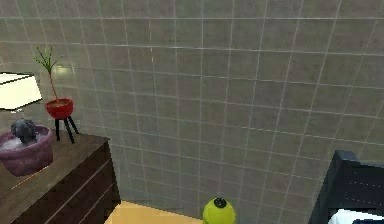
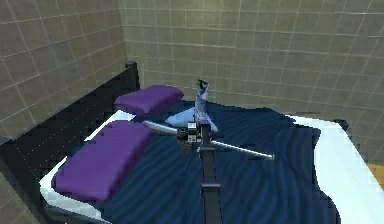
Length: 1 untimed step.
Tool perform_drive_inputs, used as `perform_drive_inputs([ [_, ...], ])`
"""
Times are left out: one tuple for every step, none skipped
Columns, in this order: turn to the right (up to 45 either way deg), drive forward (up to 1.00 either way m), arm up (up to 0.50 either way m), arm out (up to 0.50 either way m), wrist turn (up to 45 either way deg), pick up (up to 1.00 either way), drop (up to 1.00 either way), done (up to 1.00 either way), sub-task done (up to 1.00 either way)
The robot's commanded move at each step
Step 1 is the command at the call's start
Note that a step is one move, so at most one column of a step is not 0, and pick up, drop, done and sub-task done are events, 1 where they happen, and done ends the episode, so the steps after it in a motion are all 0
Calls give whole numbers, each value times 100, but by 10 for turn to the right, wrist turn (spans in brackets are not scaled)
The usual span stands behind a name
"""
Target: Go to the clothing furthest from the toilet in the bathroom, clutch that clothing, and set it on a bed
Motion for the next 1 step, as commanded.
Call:
perform_drive_inputs([
  [0, 0, -32, 0, 0, 0, 0, 0, 0],
])
